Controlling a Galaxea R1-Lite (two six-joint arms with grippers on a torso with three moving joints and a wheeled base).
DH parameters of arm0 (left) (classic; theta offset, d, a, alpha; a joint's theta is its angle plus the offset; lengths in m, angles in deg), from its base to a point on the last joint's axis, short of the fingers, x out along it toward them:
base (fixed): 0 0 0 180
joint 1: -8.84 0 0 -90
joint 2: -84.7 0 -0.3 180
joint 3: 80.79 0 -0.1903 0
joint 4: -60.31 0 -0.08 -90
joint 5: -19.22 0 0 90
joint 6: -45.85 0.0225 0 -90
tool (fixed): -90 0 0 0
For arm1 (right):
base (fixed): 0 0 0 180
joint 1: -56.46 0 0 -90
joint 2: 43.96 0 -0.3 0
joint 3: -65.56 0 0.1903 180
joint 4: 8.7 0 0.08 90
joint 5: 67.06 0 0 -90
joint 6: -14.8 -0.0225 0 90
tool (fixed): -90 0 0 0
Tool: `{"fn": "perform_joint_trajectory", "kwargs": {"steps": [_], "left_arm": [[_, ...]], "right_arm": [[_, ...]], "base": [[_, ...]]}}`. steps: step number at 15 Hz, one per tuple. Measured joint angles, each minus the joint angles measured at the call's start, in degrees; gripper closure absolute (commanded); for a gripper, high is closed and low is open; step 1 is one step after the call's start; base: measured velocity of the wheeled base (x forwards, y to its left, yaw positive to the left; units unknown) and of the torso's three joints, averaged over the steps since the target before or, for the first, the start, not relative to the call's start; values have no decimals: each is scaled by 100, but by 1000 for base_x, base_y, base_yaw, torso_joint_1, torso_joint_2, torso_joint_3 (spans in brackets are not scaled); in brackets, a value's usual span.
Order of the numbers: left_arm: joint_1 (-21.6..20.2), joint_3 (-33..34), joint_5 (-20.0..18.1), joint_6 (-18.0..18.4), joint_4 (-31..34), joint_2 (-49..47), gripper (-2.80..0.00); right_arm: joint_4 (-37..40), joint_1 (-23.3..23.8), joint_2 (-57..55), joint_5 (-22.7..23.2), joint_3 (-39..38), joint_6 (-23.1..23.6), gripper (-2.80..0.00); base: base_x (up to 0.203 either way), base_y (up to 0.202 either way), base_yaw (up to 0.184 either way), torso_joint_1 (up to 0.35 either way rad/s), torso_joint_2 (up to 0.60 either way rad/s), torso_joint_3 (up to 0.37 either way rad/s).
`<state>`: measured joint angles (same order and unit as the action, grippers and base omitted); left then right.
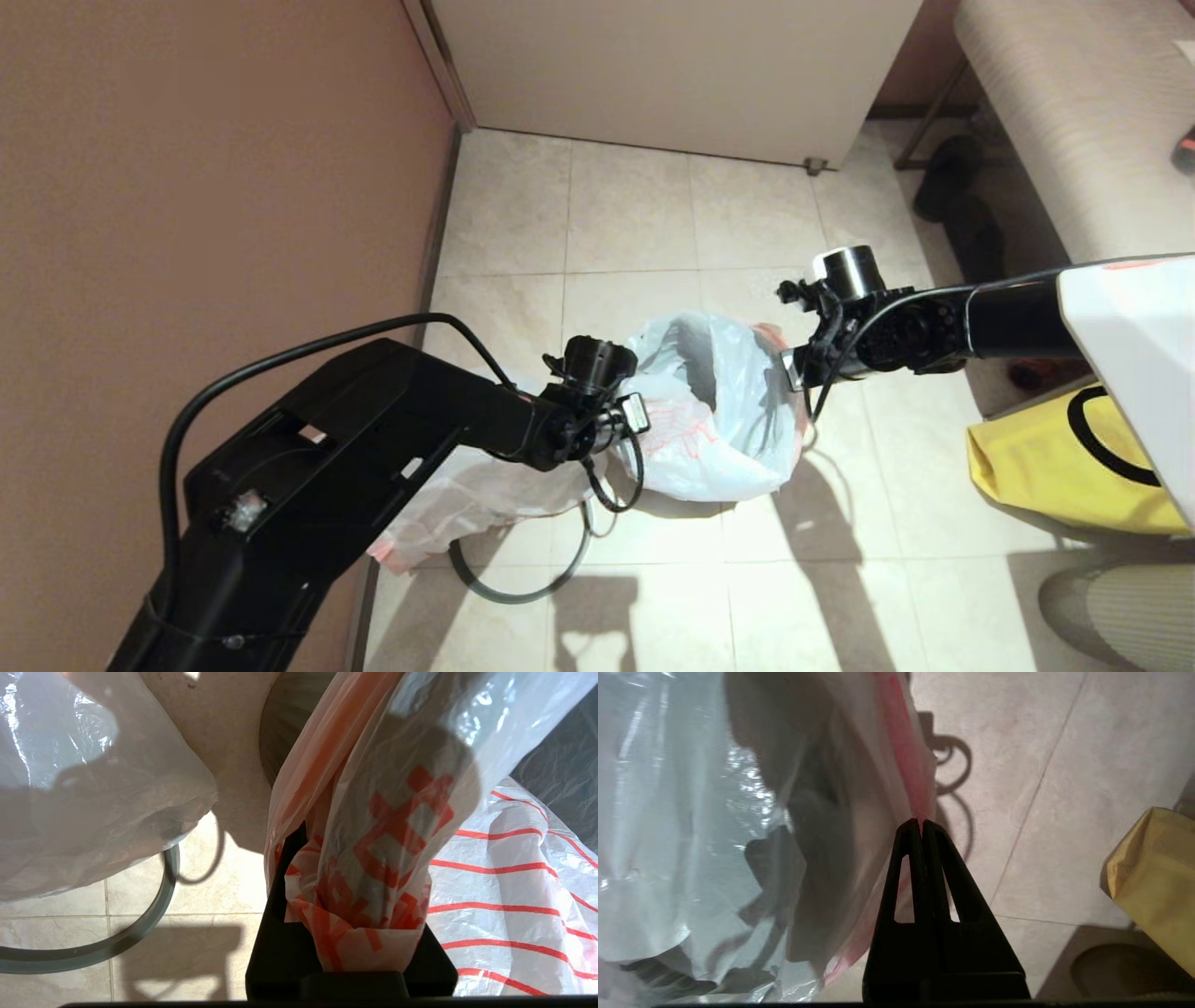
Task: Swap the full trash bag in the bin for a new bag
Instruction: Put the new garbage bag on the trash can
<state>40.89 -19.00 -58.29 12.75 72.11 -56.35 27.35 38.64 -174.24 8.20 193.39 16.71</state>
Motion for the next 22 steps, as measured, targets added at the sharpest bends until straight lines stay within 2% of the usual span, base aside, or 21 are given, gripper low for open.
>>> {"fn": "perform_joint_trajectory", "kwargs": {"steps": [8, 12, 14, 17, 20, 22], "left_arm": [[-2, -26, -2, 1, 9, -30, 0], [-7, -61, 11, -1, 2, -61, 0], [-13, -72, 18, -13, 3, -68, 0], [-16, -77, 24, -22, -2, -61, 0], [-12, -52, 25, -14, 35, -10, 0], [17, -20, 24, -19, 49, 52, 0]], "right_arm": [[-22, 70, -439, 22, 22, -106, 0], [-124, 94, -739, 223, 124, -451, 0], [-527, 94, -963, 450, 383, -814, 0], [-698, 93, -1127, 482, 513, -1007, 0], [-457, 75, -655, 603, 13, -1266, 0], [68, 63, -79, 661, -388, -1302, 0]], "base": [[0, 0, 0, 0, 0, 0], [0, 0, 0, 0, 0, 0], [0, 0, 0, 0, 0, 0], [0, 0, 0, 0, 0, 0], [0, 0, 0, 0, 0, 0], [0, 0, 0, 0, 0, 0]]}}
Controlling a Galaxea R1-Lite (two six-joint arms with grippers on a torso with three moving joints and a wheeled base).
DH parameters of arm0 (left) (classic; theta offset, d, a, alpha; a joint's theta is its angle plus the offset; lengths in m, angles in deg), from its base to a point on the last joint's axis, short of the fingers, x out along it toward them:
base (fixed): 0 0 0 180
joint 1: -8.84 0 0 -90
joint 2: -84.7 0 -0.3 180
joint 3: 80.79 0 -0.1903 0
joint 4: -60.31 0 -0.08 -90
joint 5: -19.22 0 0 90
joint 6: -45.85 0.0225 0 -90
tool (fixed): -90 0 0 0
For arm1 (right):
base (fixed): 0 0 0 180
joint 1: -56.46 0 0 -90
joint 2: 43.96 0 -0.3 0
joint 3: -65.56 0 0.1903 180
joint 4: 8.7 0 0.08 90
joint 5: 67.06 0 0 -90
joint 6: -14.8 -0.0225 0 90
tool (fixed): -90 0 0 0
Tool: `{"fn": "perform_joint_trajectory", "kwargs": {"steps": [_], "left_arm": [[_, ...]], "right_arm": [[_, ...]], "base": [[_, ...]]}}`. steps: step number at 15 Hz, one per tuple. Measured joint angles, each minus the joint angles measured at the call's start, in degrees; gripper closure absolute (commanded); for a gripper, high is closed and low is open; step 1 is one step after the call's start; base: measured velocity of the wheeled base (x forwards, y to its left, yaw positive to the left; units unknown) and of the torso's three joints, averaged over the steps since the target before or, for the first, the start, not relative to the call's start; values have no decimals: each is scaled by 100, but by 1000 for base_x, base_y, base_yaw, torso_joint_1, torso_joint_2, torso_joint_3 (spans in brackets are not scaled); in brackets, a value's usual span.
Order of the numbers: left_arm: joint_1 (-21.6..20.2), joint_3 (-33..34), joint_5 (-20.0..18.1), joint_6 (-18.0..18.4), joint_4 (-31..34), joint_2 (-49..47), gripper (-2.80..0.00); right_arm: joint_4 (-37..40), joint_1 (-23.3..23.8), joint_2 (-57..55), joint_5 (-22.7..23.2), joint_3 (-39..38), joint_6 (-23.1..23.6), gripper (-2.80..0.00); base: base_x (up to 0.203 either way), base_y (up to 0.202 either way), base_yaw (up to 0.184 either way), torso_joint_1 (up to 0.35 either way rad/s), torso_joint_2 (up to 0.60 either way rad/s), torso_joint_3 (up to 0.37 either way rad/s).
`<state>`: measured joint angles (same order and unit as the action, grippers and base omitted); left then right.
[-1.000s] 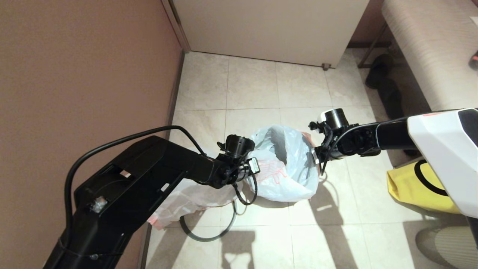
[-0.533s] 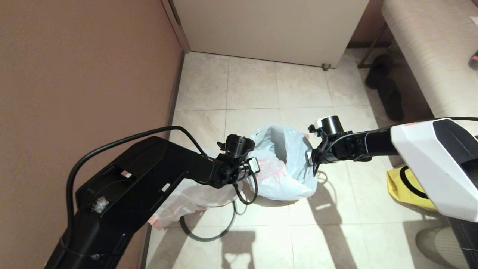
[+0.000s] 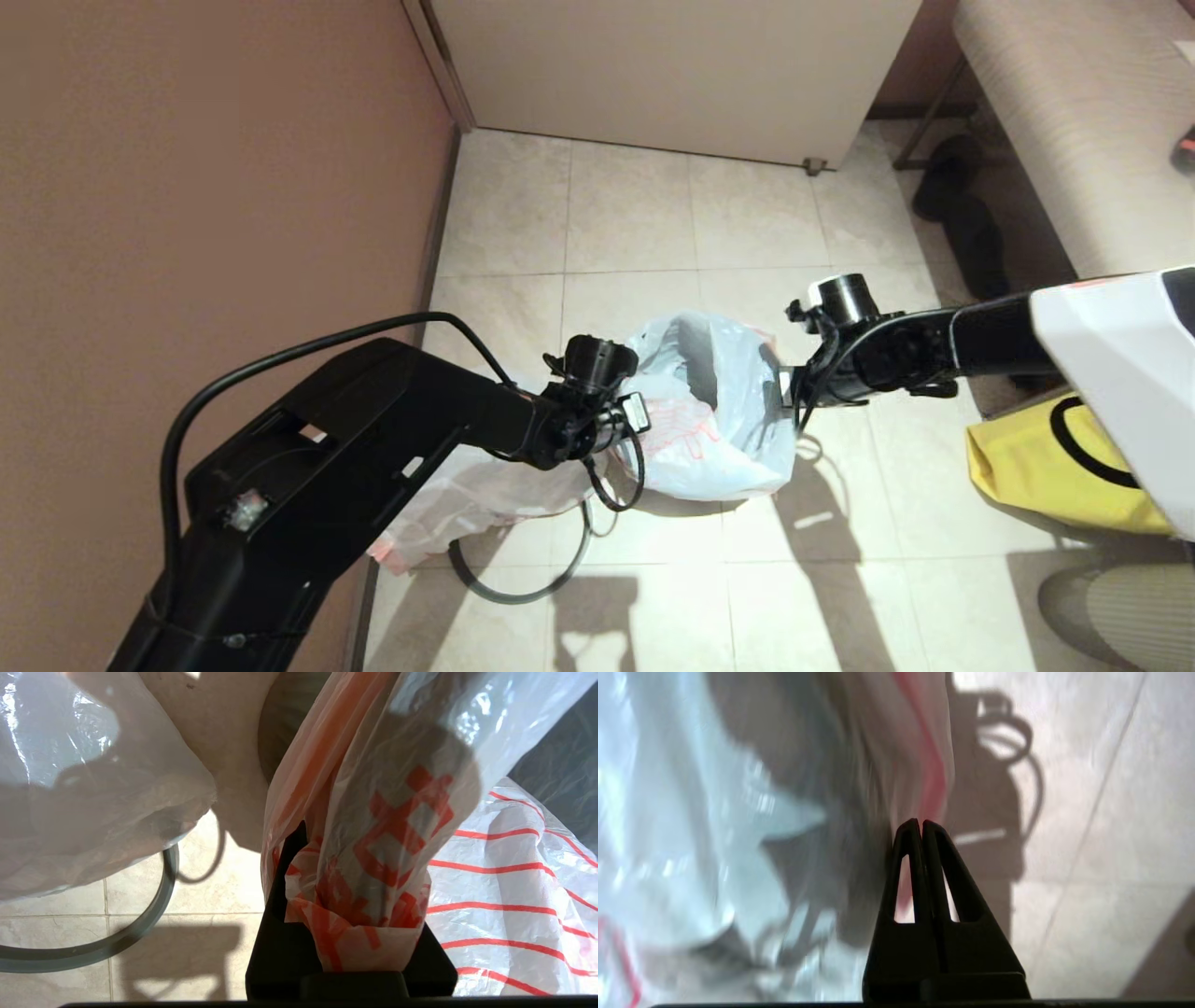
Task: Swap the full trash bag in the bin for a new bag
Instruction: Put the new garbage bag on the trash can
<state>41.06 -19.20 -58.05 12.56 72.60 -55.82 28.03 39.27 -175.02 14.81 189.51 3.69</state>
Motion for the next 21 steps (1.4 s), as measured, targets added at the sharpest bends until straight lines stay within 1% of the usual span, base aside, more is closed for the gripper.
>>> {"fn": "perform_joint_trajectory", "kwargs": {"steps": [2, 5, 6, 7, 11, 13, 15, 17, 19, 20, 21], "left_arm": [[5, 71, -5, -10, 9, 110, 0], [72, 173, -27, 1, 18, 257, 0], [72, 182, -16, 6, 20, 279, -94], [72, 182, -2, 16, 52, 290, -280], [232, 177, -15, 26, 293, 334, -280], [319, 142, -30, 24, 621, 390, -280], [377, 129, -50, 20, 761, 516, -280], [416, 146, -60, 11, 846, 737, -280], [460, 138, -44, 13, 1104, 1027, -280], [449, 119, -38, 16, 1208, 1214, 0], [402, 99, -30, 22, 1295, 1422, 0]], "right_arm": [[621, 36, 513, -1, -193, -23, 0], [745, 27, 858, -138, -262, -30, 0], [741, 22, 915, -145, -263, -40, 0], [739, 20, 951, -147, -266, -48, 0], [728, 10, 1056, -147, -263, -60, 0], [684, -33, 1121, -127, -218, -38, 0], [685, -181, 1125, -118, -62, 19, 0], [679, -342, 1061, -123, 130, 183, 0], [704, -462, 945, -129, 408, 280, 0], [706, -537, 877, -129, 544, 354, 0], [729, -613, 785, -129, 709, 433, 0]], "base": [[0, 0, 0, 0, 0, 0], [0, 0, 0, 0, 0, 0], [0, 0, 0, 0, 0, 0], [0, 0, 0, 0, 0, 0], [0, 0, 0, 0, 0, 0], [0, 0, 0, 0, 0, 0], [0, 0, 0, 0, 0, 0], [0, 0, 0, 0, 0, 0], [0, 0, 0, 0, 0, 0], [0, 0, 0, 0, 0, 0], [0, 0, 0, 0, 0, 0]]}}
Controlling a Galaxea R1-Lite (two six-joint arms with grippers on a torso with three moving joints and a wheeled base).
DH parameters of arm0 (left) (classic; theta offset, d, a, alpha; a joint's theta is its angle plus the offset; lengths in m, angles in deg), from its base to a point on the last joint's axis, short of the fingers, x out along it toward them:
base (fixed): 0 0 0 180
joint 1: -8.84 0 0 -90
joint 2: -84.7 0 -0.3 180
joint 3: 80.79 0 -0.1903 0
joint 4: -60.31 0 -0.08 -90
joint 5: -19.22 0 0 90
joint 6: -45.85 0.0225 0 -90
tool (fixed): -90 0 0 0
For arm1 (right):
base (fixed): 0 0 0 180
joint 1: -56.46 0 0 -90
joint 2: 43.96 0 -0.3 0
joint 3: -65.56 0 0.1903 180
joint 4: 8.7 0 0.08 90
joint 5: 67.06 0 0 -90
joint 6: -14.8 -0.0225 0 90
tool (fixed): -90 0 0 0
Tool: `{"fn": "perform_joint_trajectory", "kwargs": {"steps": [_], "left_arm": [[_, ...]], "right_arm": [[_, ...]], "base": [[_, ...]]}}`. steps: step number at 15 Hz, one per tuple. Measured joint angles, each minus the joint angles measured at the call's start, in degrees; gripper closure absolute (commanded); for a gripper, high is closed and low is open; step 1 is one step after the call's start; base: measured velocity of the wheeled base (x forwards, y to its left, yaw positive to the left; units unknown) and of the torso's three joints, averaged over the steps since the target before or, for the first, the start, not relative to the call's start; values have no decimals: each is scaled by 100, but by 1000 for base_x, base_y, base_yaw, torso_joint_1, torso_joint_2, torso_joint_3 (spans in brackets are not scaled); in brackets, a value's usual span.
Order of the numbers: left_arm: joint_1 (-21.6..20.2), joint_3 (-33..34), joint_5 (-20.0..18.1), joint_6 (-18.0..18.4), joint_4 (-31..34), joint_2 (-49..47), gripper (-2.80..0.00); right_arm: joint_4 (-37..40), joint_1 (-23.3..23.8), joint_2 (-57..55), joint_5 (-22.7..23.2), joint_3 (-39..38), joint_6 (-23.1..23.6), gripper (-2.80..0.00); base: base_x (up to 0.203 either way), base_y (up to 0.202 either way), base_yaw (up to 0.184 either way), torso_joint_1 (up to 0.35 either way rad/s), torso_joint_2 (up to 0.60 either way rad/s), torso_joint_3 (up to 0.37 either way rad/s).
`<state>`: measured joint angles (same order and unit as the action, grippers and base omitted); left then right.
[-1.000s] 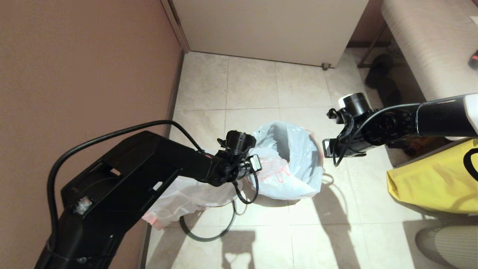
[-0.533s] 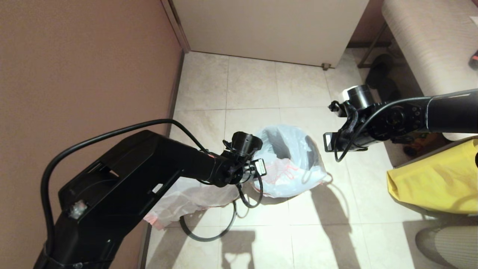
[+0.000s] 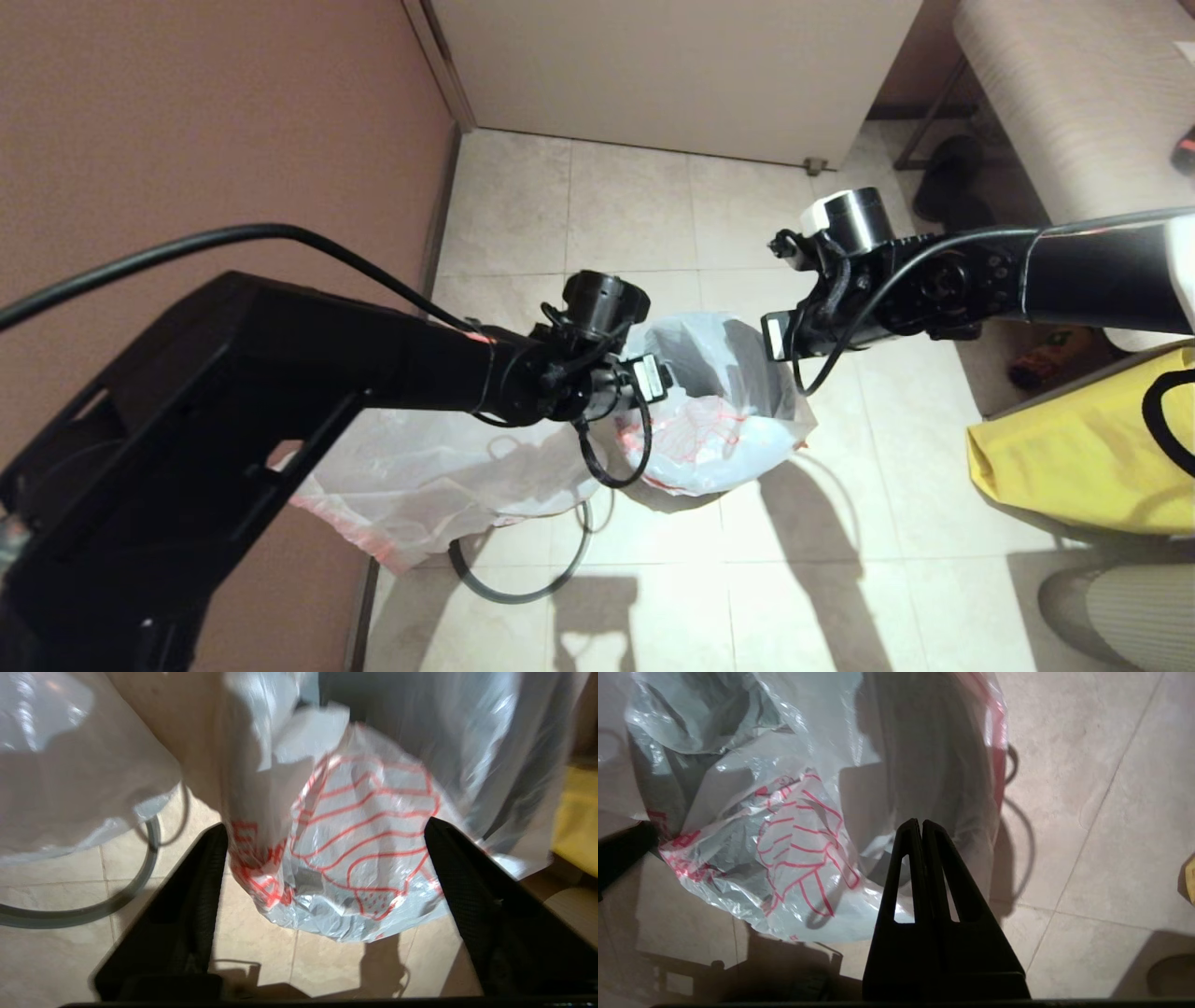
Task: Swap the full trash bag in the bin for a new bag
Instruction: Put the new garbage bag on the trash can
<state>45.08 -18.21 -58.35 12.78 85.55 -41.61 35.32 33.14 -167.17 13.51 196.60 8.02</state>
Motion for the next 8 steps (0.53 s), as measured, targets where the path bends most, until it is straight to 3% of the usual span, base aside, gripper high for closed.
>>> {"fn": "perform_joint_trajectory", "kwargs": {"steps": [3, 8], "left_arm": [[-225, -49, 6, 17, 195, 607, 0], [-562, -256, 179, 185, 589, 1278, 0]], "right_arm": [[36, -385, -339, -22, 423, 296, 0], [-338, -728, -1103, -161, 558, 1188, 0]], "base": [[0, 0, 0, 0, 0, 0], [0, 0, 0, 0, 0, 0]]}}
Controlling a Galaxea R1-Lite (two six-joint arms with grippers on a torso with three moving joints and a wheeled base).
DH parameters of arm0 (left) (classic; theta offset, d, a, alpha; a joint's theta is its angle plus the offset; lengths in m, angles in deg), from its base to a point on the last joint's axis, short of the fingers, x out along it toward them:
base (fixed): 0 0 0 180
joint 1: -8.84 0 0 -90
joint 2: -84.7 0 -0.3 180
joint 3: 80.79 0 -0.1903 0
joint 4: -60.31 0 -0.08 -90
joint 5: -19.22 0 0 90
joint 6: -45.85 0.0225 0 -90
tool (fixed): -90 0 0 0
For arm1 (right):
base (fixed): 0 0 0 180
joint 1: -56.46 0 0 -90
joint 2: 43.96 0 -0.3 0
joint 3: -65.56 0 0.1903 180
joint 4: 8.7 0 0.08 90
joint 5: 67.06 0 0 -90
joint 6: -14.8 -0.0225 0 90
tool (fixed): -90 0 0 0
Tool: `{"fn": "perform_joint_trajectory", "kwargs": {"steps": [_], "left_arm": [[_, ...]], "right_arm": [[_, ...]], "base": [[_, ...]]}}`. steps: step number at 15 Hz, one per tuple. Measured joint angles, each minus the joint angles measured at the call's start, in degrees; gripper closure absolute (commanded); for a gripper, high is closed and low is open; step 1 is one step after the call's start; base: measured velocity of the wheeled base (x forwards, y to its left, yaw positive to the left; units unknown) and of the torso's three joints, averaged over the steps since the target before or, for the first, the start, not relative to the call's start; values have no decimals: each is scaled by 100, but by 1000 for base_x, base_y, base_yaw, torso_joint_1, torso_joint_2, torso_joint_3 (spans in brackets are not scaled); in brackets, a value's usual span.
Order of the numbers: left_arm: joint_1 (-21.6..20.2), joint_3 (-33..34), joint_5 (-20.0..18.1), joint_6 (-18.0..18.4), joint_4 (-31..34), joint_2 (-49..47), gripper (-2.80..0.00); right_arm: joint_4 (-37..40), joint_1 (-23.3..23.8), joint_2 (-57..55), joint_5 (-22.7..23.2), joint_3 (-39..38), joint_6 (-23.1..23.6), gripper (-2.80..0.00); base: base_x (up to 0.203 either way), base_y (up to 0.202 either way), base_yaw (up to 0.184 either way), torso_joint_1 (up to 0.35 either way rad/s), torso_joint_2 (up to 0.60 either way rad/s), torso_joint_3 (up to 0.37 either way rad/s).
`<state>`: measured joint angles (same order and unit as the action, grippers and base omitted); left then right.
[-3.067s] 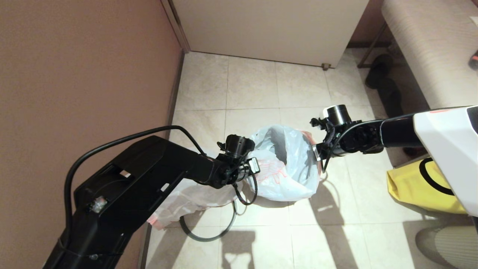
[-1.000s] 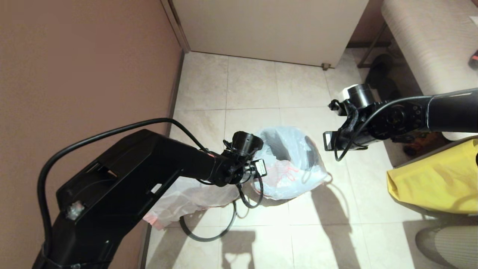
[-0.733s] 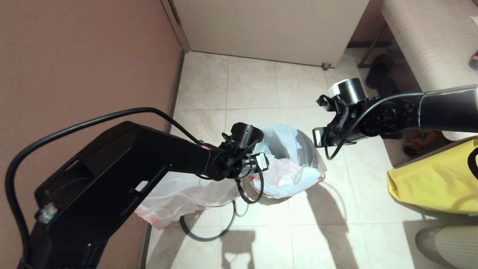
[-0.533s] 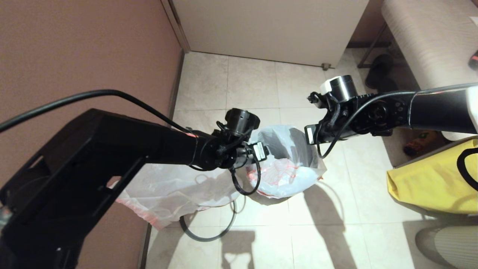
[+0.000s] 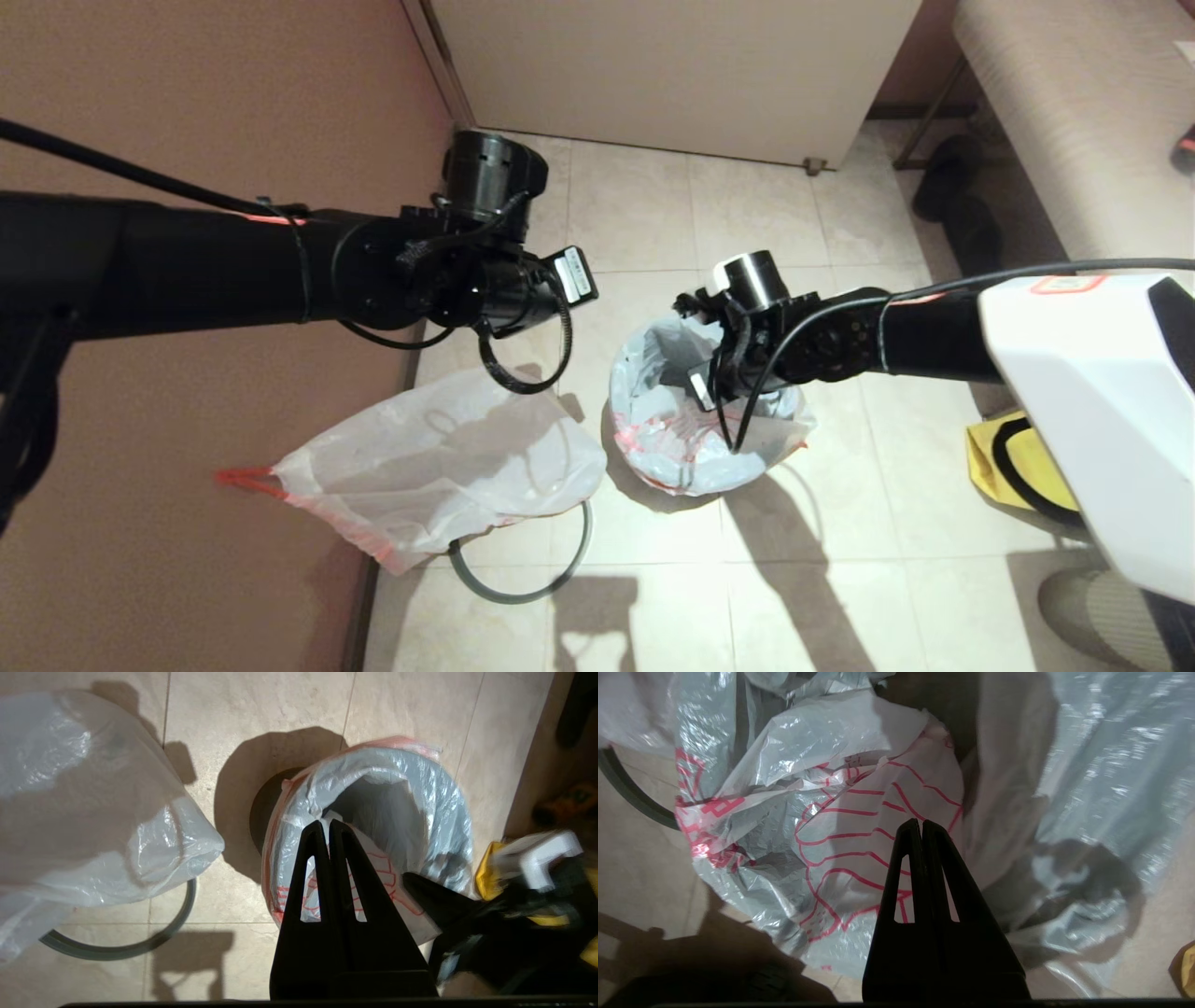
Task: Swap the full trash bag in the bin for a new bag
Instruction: Put the new garbage bag on the trash can
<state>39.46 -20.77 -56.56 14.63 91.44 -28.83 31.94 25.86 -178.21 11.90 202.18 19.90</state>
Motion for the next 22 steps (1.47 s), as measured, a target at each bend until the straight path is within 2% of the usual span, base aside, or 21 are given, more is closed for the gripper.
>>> {"fn": "perform_joint_trajectory", "kwargs": {"steps": [2, 3, 5, 6, 8, 11, 17, 20, 21, 22], "left_arm": [[-38, -9, 10, 6, -5, 152, 0], [-38, 2, 6, 7, -5, 179, 0], [-36, -2, 9, 5, 0, 164, 0], [-34, -16, 8, 5, 2, 159, 0], [21, -18, 11, 11, 22, 147, 0], [72, -18, 17, 3, 25, 132, 0], [146, -28, 98, -4, -2, 105, 0], [165, -28, 107, -6, -16, 52, 0], [179, -28, 107, -6, -20, 37, 0], [193, -28, 105, -6, -30, 24, 0]], "right_arm": [[-338, -21, -369, -285, 0, 368, 0], [-423, -21, -469, -413, 0, 373, 0], [-485, -22, -361, -500, -39, 57, 0], [-503, -27, -189, -561, -118, -146, -280], [-435, 73, 249, -689, -542, -480, -280], [65, 369, 680, -1161, -913, -1289, -280], [94, 915, 501, -873, -991, -1408, -280], [-144, 1091, 142, -772, -942, -1360, -280], [-258, 1159, 15, -764, -931, -1312, 0], [-381, 1222, -142, -748, -900, -1224, 0]], "base": [[0, 0, 0, 0, 0, 0], [0, 0, 0, 0, 0, 0], [0, 0, 0, 0, 0, 0], [0, 0, 0, 0, 0, 0], [0, 0, 0, 0, 0, 0], [0, 0, 0, 0, 0, 0], [0, 0, 0, 0, 0, 0], [0, 0, 0, 0, 0, 0], [0, 0, 0, 0, 0, 0], [0, 0, 0, 0, 0, 0]]}}
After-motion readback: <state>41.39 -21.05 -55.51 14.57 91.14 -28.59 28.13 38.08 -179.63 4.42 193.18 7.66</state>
